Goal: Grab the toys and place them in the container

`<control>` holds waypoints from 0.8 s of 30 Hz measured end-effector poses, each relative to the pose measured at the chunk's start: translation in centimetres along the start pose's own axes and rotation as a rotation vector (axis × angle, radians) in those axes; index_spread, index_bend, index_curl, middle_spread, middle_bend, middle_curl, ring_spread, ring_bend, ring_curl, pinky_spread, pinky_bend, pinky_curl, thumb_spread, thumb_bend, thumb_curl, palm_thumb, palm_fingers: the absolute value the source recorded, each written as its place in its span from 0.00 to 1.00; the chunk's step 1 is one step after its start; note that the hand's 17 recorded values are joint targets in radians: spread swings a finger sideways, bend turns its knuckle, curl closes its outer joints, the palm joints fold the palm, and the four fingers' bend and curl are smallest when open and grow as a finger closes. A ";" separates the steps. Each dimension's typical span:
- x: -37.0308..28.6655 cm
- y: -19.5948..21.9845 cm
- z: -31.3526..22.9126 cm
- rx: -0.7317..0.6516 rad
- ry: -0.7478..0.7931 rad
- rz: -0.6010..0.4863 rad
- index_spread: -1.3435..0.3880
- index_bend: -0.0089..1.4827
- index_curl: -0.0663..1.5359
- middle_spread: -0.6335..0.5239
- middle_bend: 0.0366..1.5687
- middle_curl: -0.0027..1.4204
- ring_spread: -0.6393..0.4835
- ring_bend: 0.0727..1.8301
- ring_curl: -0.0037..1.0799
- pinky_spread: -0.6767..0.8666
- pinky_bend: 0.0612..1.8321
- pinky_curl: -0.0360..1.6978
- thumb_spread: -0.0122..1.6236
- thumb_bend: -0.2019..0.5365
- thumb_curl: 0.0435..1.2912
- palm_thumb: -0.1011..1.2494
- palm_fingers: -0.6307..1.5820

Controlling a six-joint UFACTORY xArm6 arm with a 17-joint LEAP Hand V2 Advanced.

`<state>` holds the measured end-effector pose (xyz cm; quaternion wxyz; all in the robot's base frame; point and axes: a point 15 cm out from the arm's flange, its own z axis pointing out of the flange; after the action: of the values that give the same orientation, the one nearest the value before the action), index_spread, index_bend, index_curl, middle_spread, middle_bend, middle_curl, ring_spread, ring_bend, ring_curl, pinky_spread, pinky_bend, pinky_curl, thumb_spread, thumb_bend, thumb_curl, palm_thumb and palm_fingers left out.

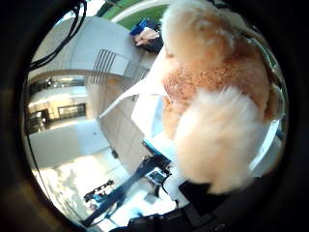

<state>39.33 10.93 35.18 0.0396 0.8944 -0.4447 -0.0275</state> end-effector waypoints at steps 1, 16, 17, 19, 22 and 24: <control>0.4 -0.2 -0.5 0.003 0.004 0.000 0.54 0.33 0.12 0.61 0.09 0.38 0.82 0.29 0.38 0.72 0.45 0.39 0.70 0.24 0.35 0.64 0.21; 18.4 -7.8 -7.3 0.270 0.257 0.102 0.61 0.16 0.17 0.58 0.10 0.27 0.82 0.23 0.31 0.74 0.29 0.28 0.66 0.22 0.33 0.62 0.34; 20.5 -7.9 -7.1 0.268 0.315 0.094 0.61 0.15 0.17 0.57 0.10 0.27 0.82 0.23 0.31 0.74 0.29 0.27 0.66 0.22 0.33 0.61 0.34; 25.2 -8.8 -5.5 0.234 0.448 0.056 0.61 0.15 0.17 0.57 0.10 0.27 0.81 0.23 0.31 0.73 0.28 0.27 0.66 0.22 0.33 0.61 0.34; 28.8 -9.2 -2.4 0.193 0.498 0.043 0.62 0.14 0.18 0.56 0.10 0.26 0.81 0.22 0.31 0.73 0.27 0.26 0.67 0.19 0.32 0.55 0.35; 30.3 -10.3 -1.1 0.192 0.540 0.017 0.63 0.14 0.18 0.56 0.10 0.26 0.81 0.22 0.31 0.73 0.27 0.26 0.67 0.20 0.32 0.53 0.36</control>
<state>65.84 -6.96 34.89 0.0719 0.8653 -0.4260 0.2541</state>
